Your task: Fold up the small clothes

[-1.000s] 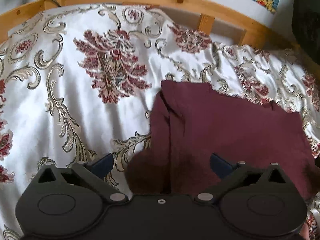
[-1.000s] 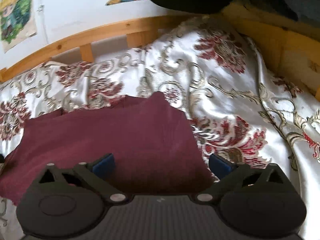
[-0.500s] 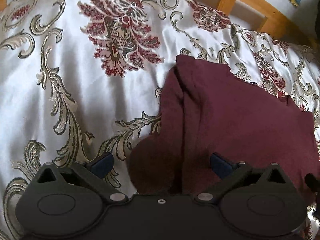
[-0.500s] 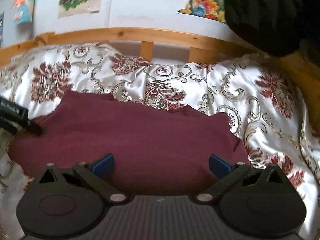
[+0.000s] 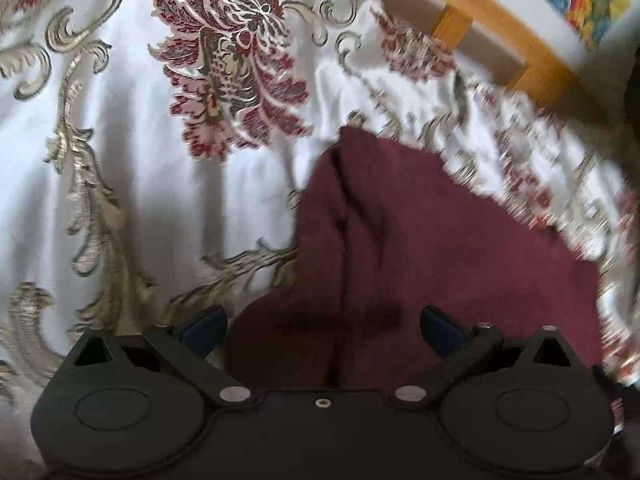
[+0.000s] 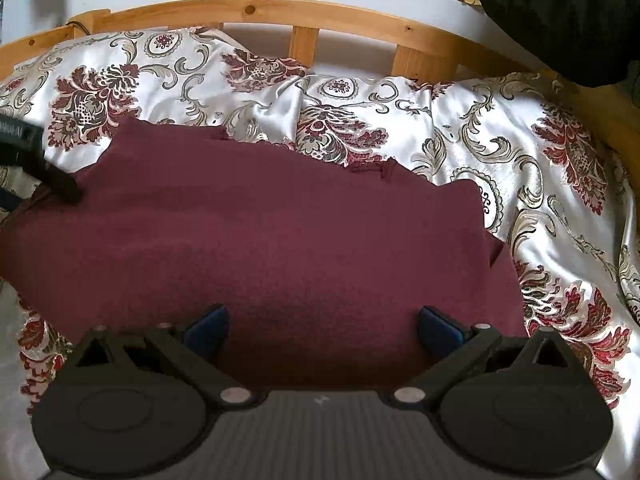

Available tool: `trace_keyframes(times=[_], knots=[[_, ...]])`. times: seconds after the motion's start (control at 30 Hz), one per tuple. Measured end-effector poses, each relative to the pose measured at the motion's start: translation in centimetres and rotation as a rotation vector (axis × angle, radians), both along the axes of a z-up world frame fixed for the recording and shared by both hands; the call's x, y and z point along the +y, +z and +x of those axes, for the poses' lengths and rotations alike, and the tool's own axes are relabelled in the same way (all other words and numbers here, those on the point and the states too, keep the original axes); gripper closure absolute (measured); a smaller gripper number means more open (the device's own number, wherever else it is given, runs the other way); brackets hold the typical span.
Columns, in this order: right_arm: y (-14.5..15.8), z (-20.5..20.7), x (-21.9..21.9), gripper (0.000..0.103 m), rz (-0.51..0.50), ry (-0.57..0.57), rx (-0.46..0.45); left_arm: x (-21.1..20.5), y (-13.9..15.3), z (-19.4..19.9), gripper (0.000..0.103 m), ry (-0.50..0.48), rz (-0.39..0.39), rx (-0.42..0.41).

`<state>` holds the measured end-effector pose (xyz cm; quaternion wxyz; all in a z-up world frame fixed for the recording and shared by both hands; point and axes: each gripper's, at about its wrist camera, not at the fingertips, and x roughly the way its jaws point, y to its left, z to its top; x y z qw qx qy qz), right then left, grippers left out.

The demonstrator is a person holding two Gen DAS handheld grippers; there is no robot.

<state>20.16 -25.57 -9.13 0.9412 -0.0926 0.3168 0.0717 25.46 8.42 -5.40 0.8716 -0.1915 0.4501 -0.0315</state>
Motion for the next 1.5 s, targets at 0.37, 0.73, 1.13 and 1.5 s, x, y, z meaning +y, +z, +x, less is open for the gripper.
trace_keyframes(times=[0.37, 0.73, 1.13, 1.5], knots=[[-0.4, 0.4, -0.2, 0.0, 0.016, -0.01, 0.022, -1.3, -0.8, 0.6, 0.016, -0.086, 0.112, 0.016], [-0.4, 0.5, 0.0, 0.0, 0.0, -0.012, 0.028, -1.7, 0.0, 0.2, 0.069, -0.116, 0.09, -0.003], [1.2, 1.3, -1.1, 0.0, 0.028, 0.022, 0.144, -5.6, 5.7, 0.4, 0.078, -0.099, 0.091, -0.027], [5.4, -1.2, -9.0, 0.0, 0.072, -0.11, 0.032, -16.6, 12.1, -0.7, 0.079, -0.262, 0.155, -0.129]])
